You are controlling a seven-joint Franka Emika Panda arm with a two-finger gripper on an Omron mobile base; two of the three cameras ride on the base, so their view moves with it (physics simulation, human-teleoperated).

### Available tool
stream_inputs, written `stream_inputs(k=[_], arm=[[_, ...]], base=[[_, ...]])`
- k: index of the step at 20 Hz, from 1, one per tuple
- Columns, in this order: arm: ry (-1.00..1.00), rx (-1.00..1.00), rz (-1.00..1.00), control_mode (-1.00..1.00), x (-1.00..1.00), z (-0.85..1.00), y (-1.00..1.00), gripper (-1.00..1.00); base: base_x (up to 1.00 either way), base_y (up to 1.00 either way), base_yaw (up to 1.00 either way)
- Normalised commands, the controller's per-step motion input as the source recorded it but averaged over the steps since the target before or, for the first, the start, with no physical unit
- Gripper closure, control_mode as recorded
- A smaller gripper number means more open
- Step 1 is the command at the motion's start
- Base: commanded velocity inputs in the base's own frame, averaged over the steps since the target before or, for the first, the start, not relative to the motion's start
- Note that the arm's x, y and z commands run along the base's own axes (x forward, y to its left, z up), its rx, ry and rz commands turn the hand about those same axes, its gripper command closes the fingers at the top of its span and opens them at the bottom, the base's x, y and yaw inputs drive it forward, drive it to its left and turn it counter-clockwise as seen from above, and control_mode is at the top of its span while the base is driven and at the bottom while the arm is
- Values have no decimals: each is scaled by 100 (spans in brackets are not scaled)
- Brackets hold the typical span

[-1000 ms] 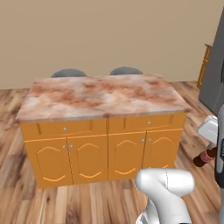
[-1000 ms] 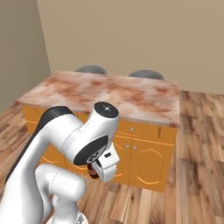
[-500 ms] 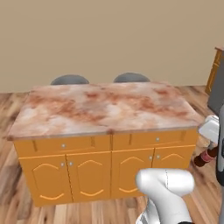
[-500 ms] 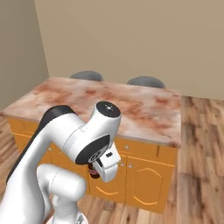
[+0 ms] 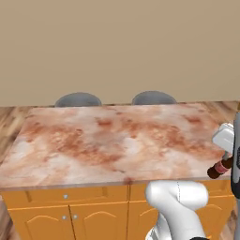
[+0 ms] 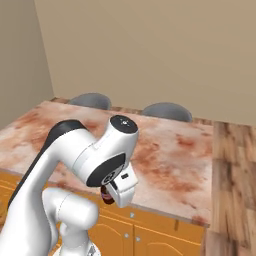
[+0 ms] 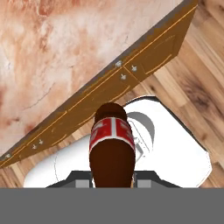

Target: Move the drinks to the dining counter.

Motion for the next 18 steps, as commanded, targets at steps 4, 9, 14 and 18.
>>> stream_inputs(k=[4, 9, 14, 18], arm=[[0, 0, 0, 100, 0, 0, 0, 100], [0, 0, 0, 100, 0, 0, 0, 100], [0, 0, 0, 100, 0, 0, 0, 100], [0, 0, 0, 100, 0, 0, 0, 100]], base=[[53, 0, 7], [46, -1, 6], [52, 0, 1], [45, 0, 1]])
